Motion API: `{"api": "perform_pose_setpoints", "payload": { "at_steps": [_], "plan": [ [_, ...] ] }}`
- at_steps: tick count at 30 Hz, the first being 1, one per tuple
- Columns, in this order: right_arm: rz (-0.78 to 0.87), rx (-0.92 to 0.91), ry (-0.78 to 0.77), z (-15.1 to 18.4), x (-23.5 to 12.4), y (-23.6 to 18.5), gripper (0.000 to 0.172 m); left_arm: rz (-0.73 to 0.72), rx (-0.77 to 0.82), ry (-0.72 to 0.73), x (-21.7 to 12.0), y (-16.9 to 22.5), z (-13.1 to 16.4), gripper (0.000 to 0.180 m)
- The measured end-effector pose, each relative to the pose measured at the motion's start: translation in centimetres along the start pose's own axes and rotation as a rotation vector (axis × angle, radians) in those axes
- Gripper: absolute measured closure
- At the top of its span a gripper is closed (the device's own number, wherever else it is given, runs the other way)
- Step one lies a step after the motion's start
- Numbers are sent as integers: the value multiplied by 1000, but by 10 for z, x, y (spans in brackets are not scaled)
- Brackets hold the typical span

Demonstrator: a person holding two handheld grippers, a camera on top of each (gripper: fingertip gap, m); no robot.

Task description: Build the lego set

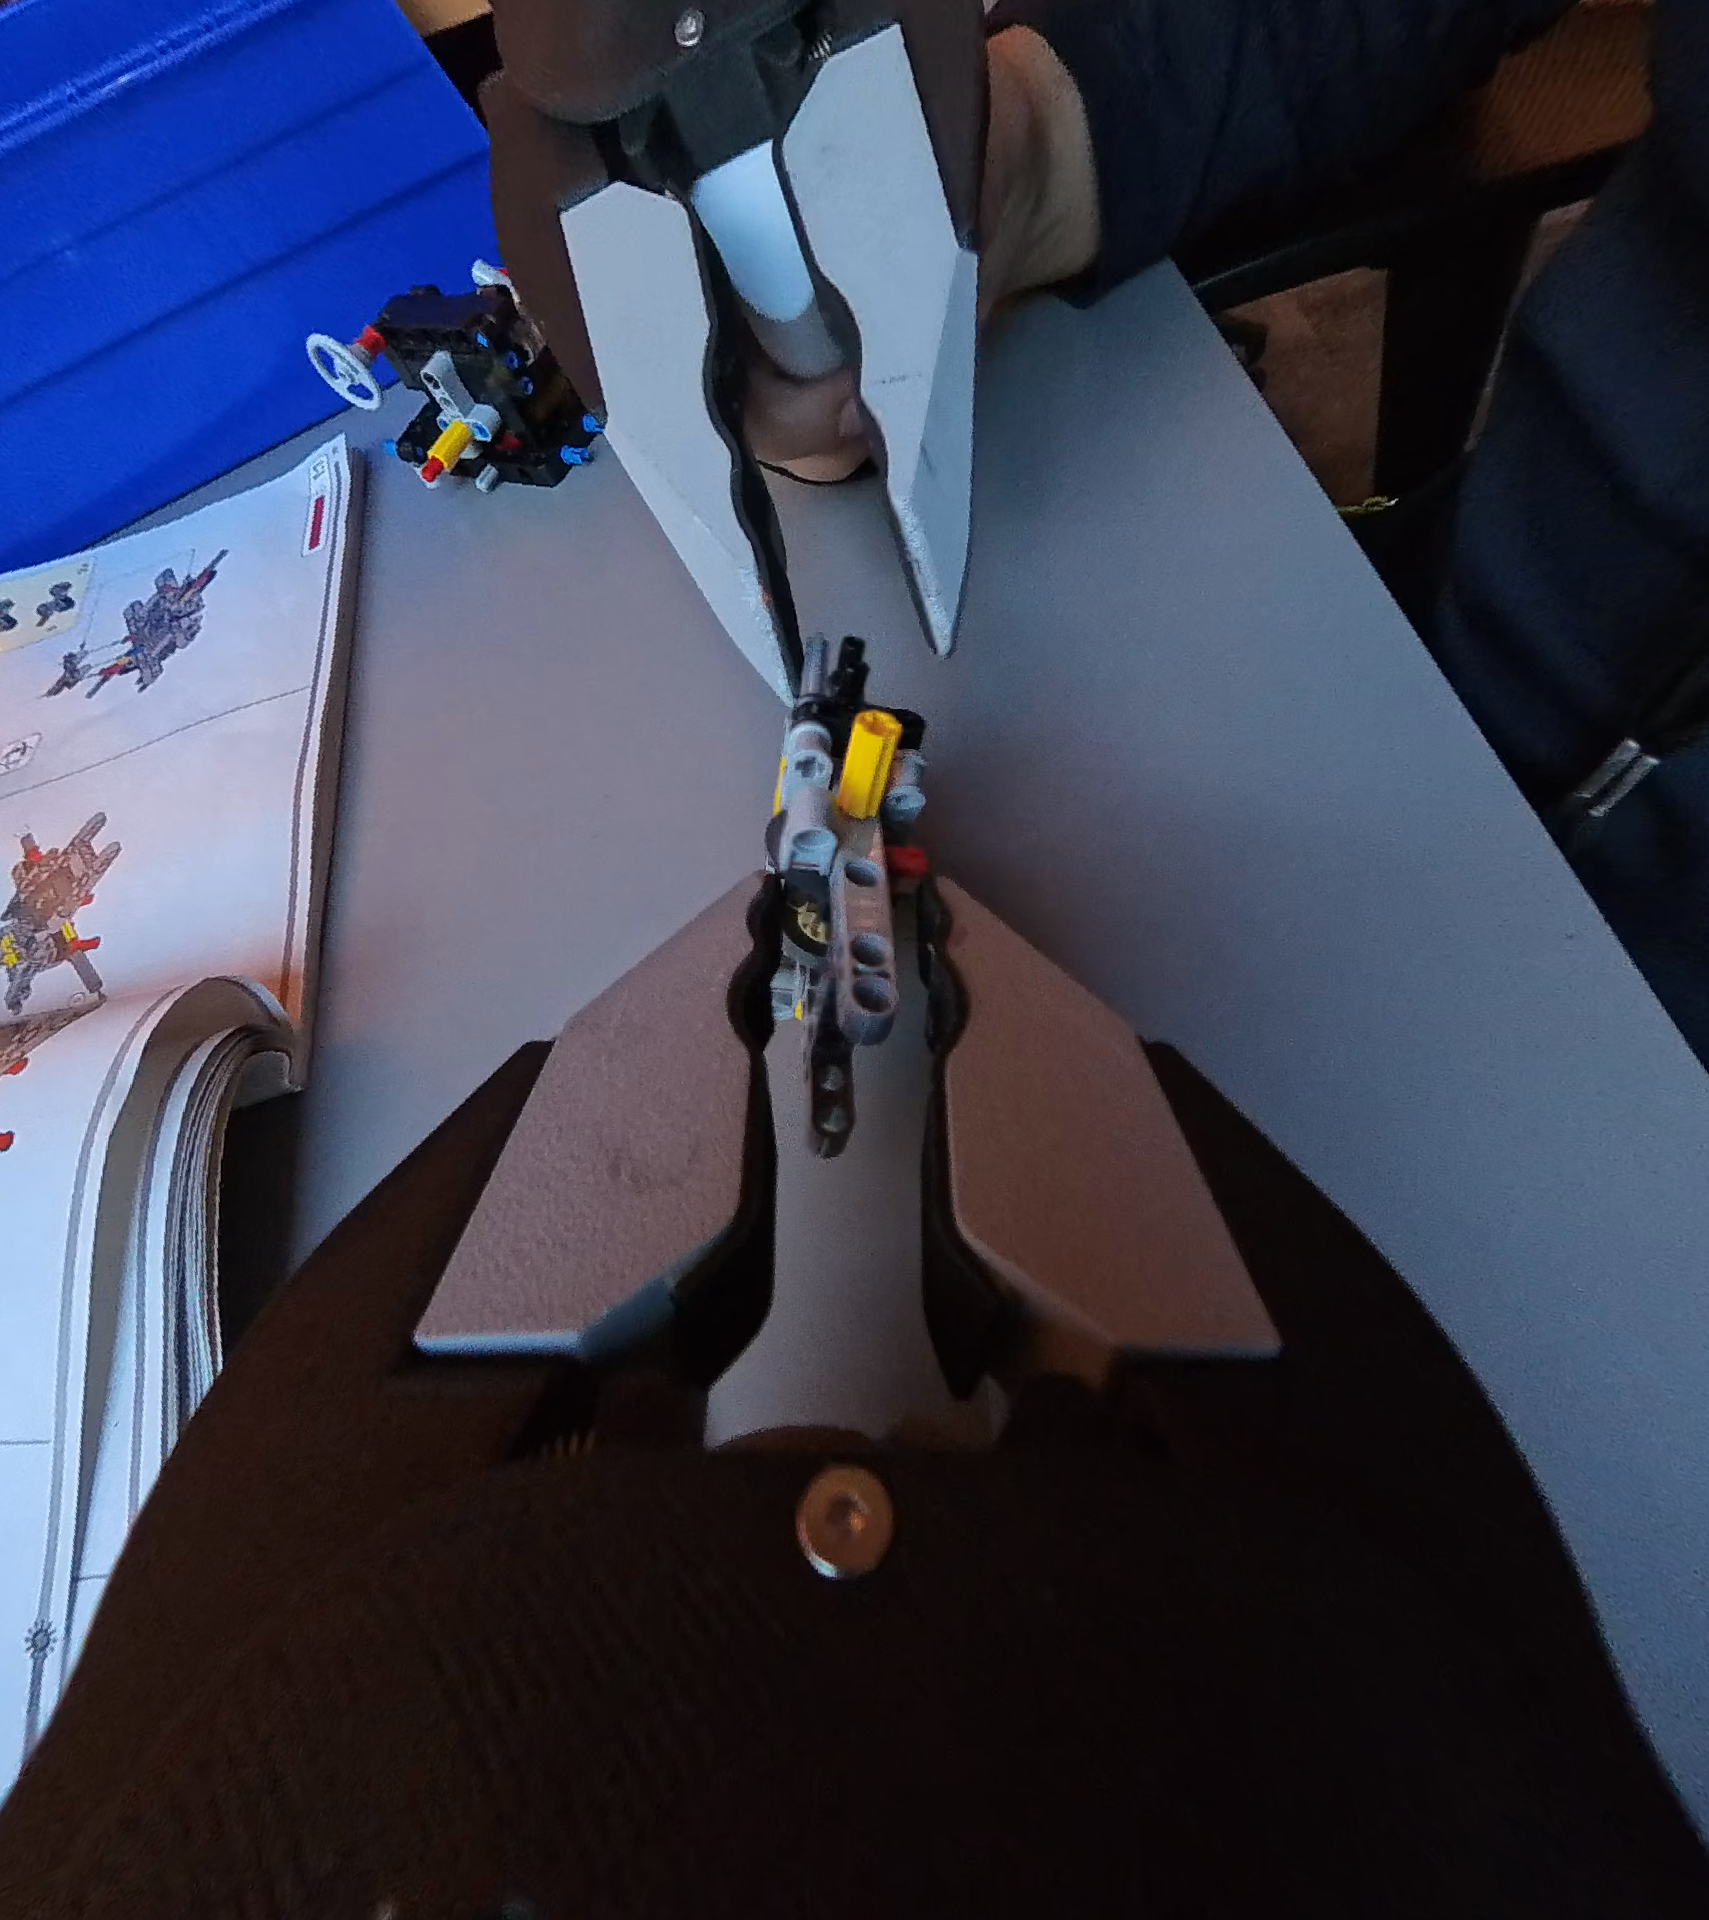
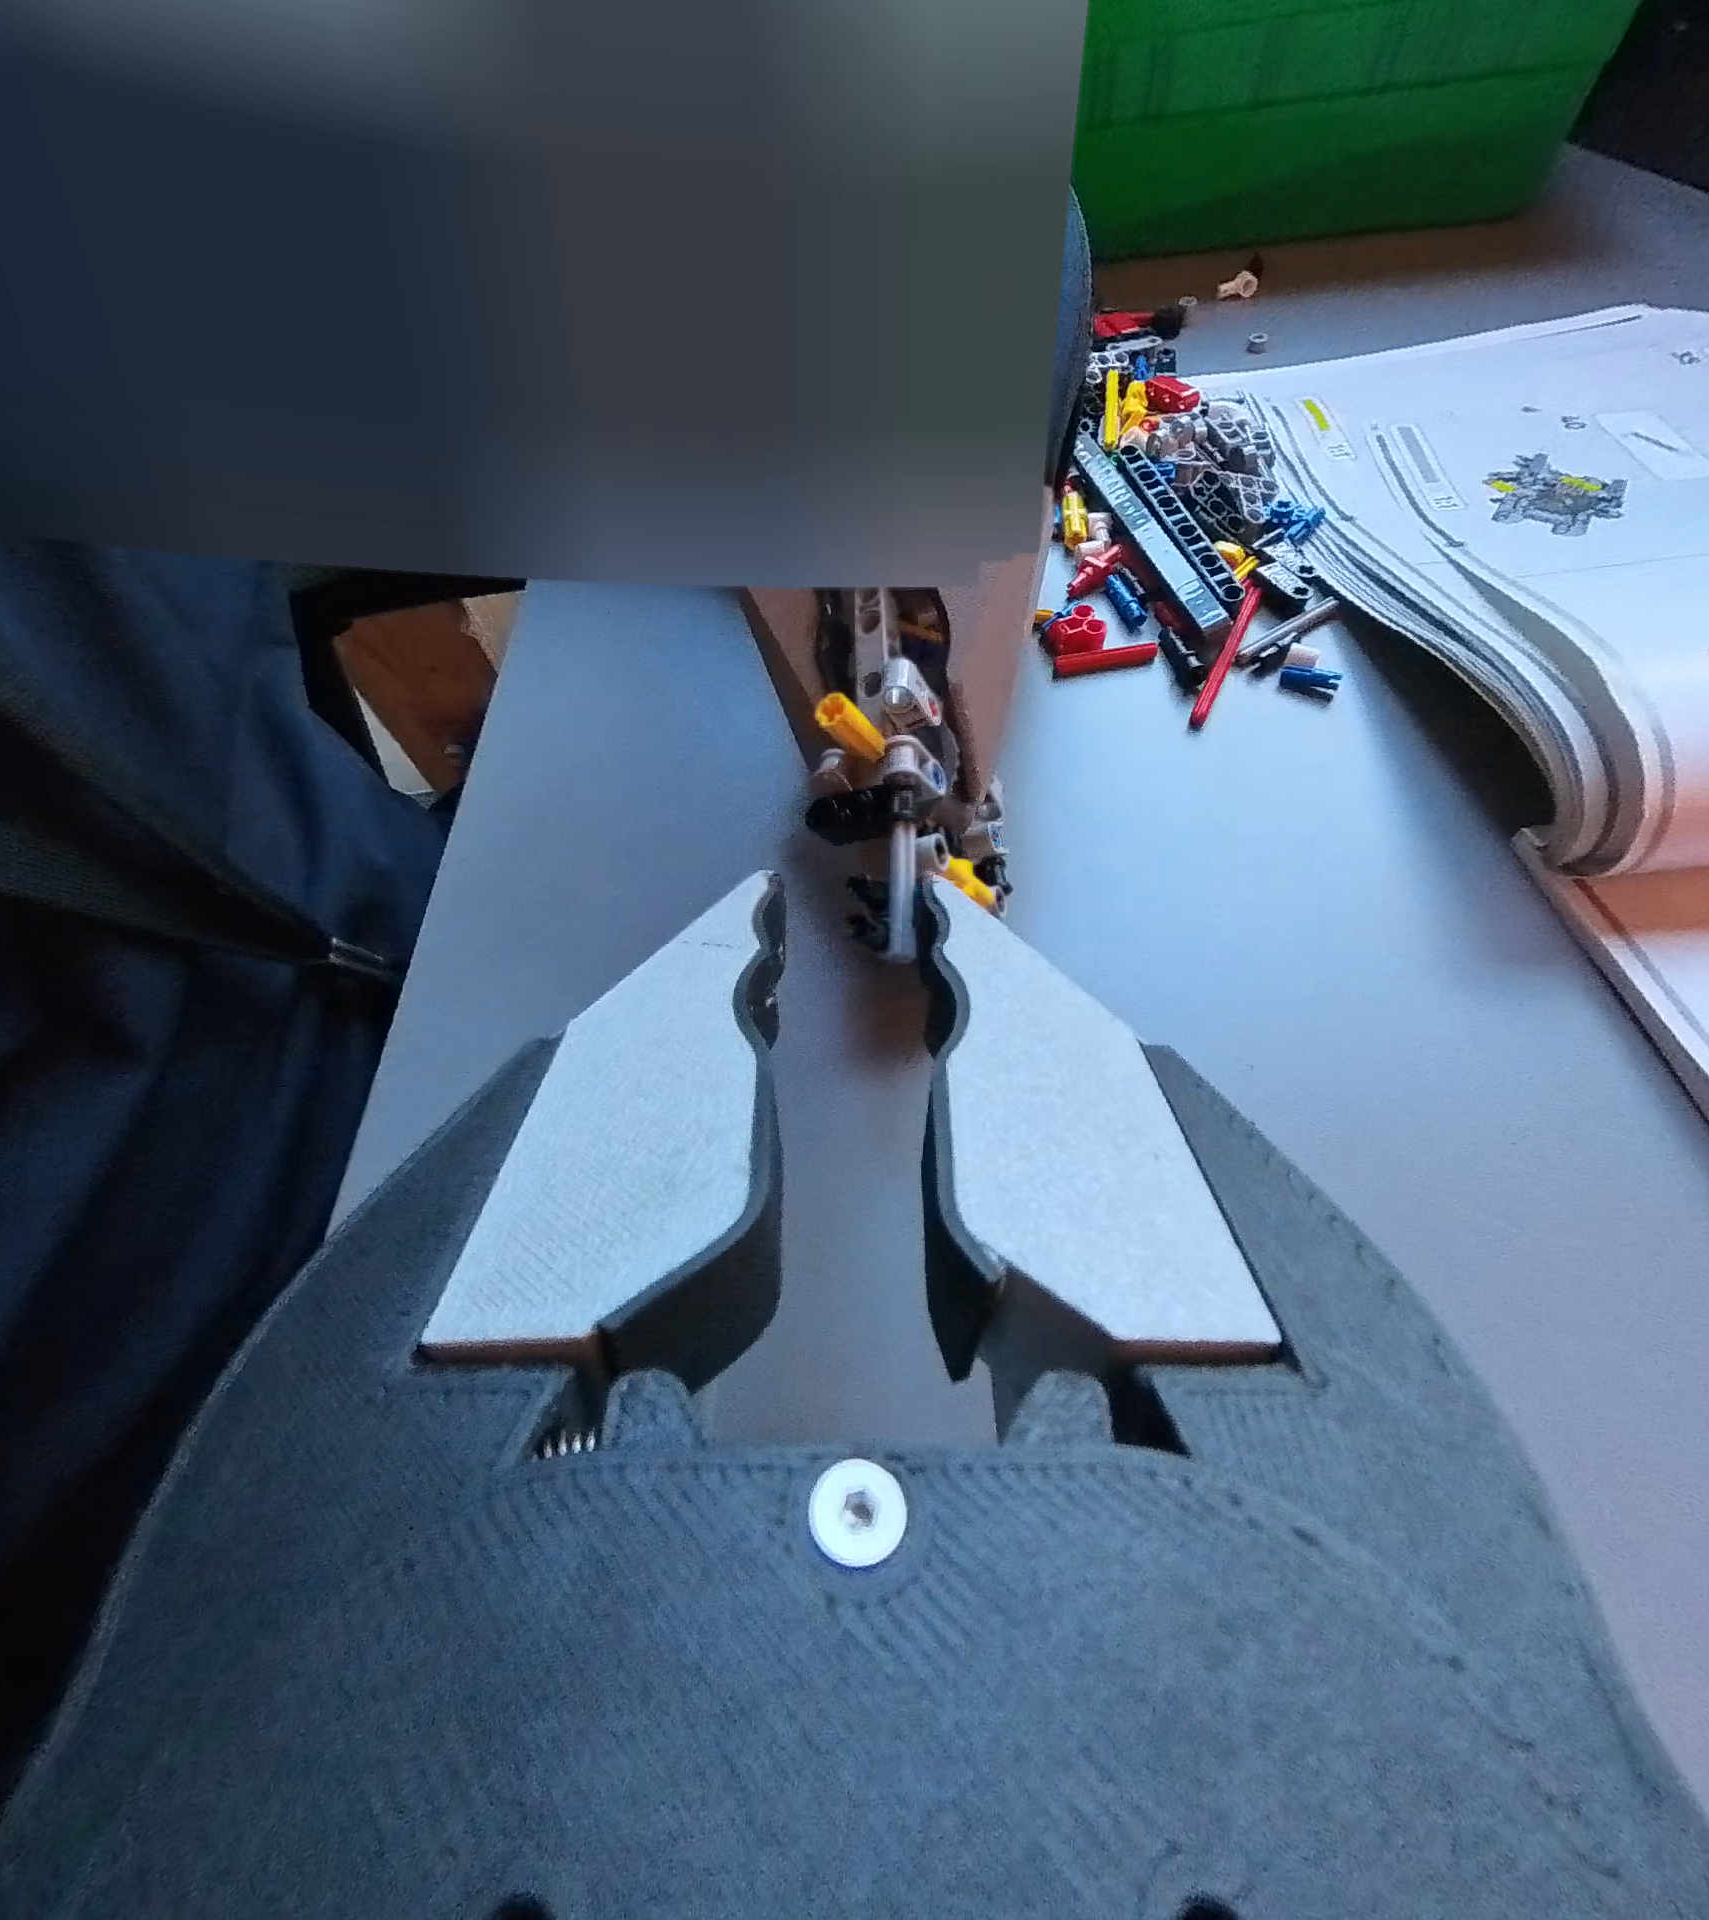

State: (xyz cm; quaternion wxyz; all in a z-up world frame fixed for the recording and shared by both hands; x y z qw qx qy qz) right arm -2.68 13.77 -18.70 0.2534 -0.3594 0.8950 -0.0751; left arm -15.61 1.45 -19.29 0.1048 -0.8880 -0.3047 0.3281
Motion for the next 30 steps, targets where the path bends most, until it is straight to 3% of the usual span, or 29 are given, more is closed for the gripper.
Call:
{"api": "perform_pose_setpoints", "payload": {
  "at_steps": [7,10,14,20,26,30],
  "plan": [
    [90,-36,-64,3,4,4,150,-36,1,3,3,0,-4,157],
    [169,-101,-104,6,8,4,160,-79,-37,44,5,-4,-12,161],
    [239,-149,-161,8,15,6,161,-117,-69,91,7,-6,-25,165],
    [272,-201,-144,7,17,5,160,-160,29,80,4,-1,-25,165],
    [321,-249,-113,6,13,4,155,-262,302,-3,6,12,-32,166],
    [322,-252,-128,7,14,4,156,-262,302,-13,8,13,-33,166]
  ]
}}
Point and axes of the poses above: each gripper's, where its closed fingertips meet, x out along the fingers, z out of its underside, y = z × x across the jaws, the point moved 9 cm from there along -x, back along the fingers, and after that the axes turned 13 degrees about x, right-handed, at the moved point
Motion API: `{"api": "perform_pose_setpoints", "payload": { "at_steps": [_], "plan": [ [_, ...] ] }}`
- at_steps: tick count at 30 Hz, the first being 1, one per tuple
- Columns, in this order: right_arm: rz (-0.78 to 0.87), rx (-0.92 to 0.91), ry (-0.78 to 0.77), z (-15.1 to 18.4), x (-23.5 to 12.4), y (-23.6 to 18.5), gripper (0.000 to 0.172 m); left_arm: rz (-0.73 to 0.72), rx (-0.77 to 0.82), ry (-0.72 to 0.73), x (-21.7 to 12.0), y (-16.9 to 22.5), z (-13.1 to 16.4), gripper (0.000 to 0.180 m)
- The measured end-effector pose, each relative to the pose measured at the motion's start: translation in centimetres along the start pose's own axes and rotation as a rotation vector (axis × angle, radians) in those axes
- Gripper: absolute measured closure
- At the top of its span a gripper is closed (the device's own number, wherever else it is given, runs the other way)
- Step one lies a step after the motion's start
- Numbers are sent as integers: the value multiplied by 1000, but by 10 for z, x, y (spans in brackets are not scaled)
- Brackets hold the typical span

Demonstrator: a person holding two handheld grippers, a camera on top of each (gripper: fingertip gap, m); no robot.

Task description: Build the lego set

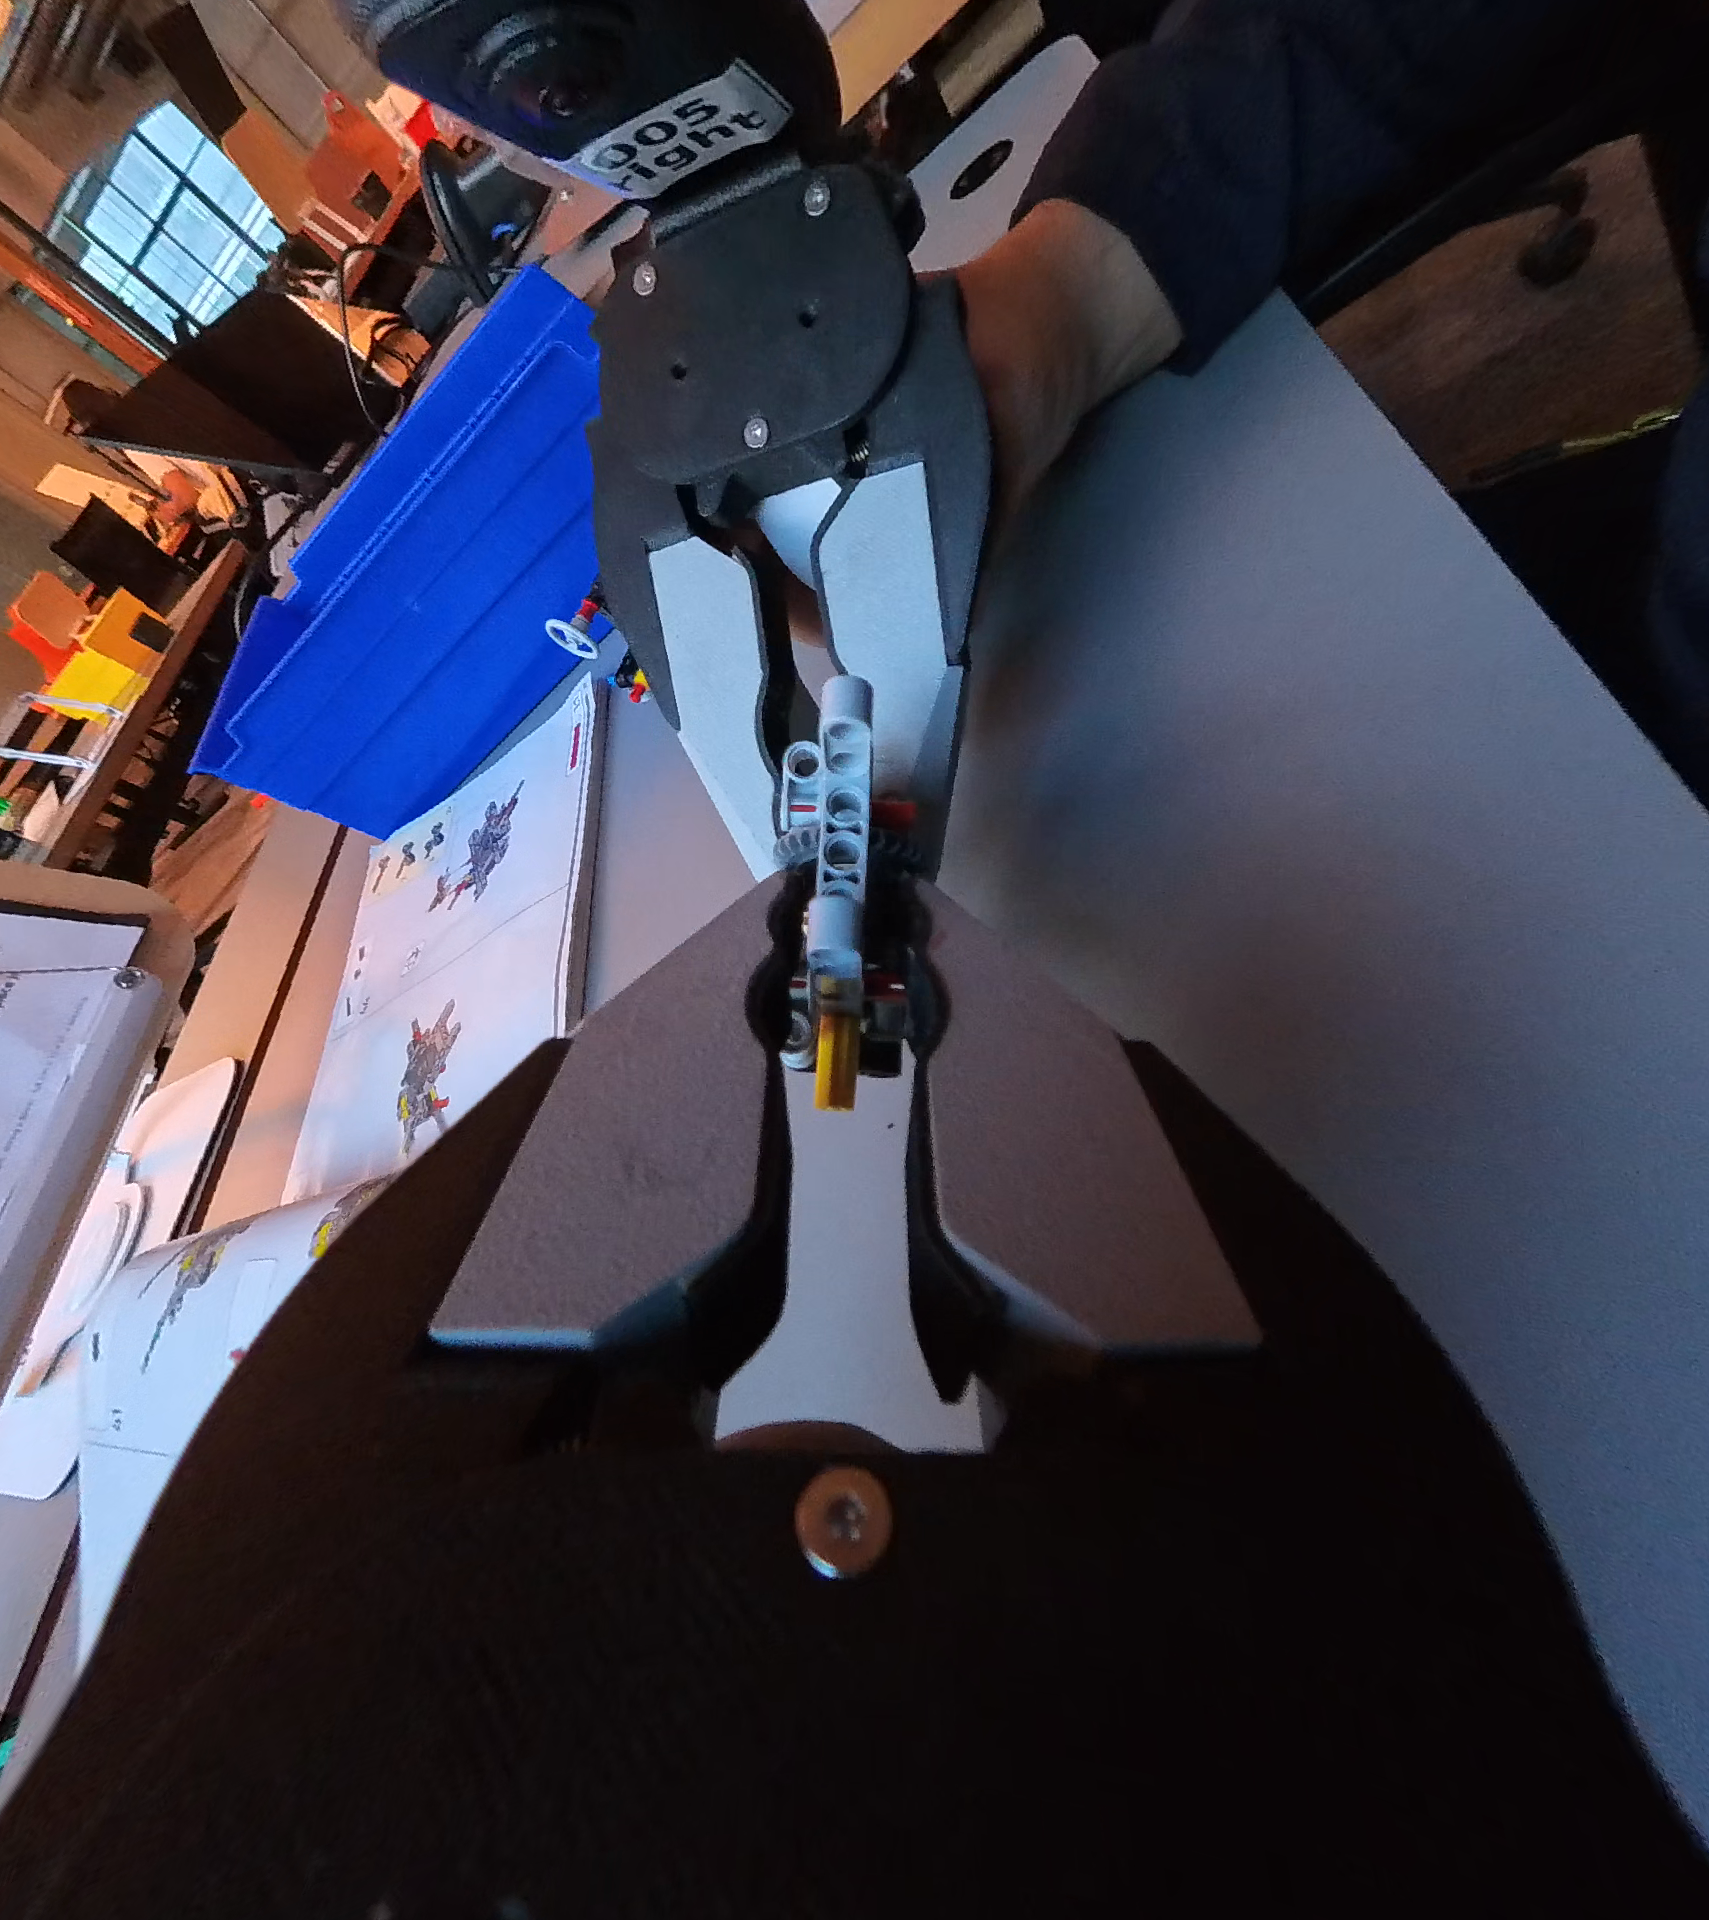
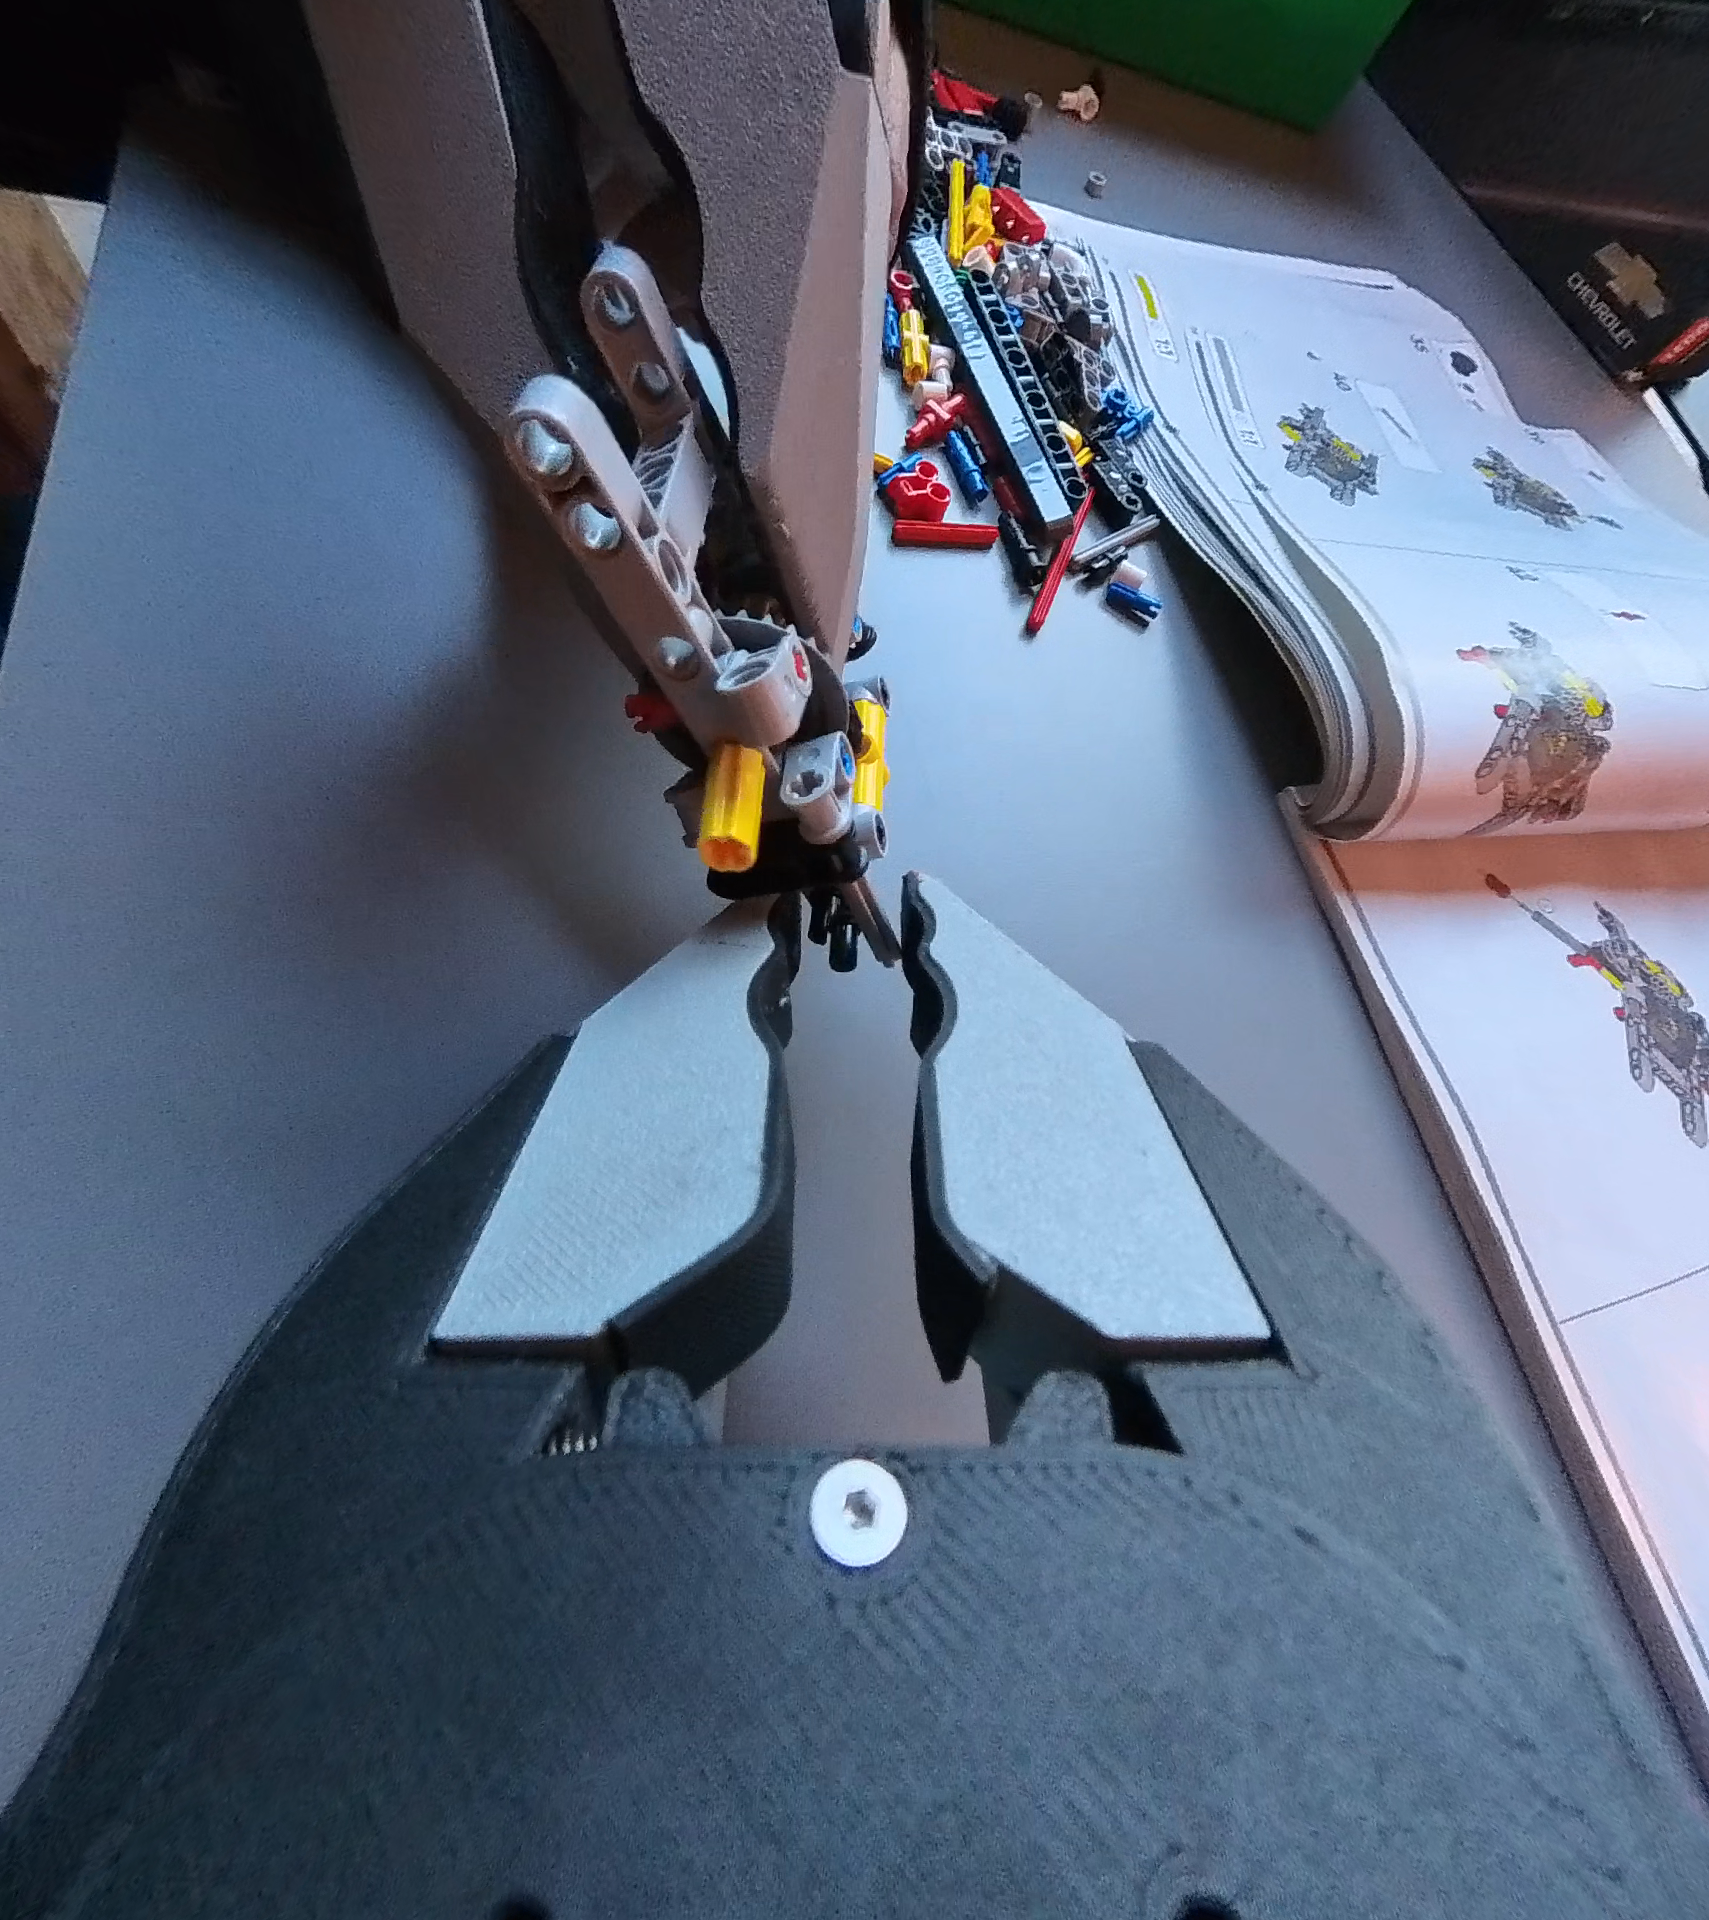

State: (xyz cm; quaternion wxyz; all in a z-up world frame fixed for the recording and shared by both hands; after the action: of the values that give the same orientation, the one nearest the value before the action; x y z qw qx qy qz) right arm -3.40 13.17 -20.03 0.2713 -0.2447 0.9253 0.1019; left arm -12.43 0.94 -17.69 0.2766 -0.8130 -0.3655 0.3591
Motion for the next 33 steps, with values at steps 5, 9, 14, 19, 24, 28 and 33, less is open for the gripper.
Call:
{"api": "perform_pose_setpoints", "payload": {
  "at_steps": [5,9,14,19,24,28,33],
  "plan": [
    [-15,13,24,-2,-2,0,157,-4,-64,39,-2,-4,2,165],
    [-16,10,33,-2,-2,-1,159,9,-138,76,-4,-8,6,166],
    [-22,18,42,-3,-4,-1,160,22,-209,104,-4,-11,9,166],
    [-20,37,26,-1,-2,1,160,47,-300,98,-1,-15,12,166],
    [-16,79,24,0,-4,7,150,37,-313,49,-2,-17,17,166],
    [-61,115,125,-5,-16,11,146,-9,-189,-41,-2,-14,15,166],
    [-49,-9,308,-18,-32,-3,148,-35,6,-135,2,-4,6,166]
  ]
}}
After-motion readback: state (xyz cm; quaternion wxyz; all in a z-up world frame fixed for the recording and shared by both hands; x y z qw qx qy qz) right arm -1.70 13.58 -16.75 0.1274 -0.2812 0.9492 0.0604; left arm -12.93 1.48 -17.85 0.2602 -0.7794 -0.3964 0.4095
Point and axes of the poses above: each gripper's, where its closed fingertips meet, x out along the fingers, z out of its underside, y = z × x across the jaws, the point moved 9 cm from there along -x, back along the fingers, and after that the axes turned 13 degrees about x, right-handed, at the moved point
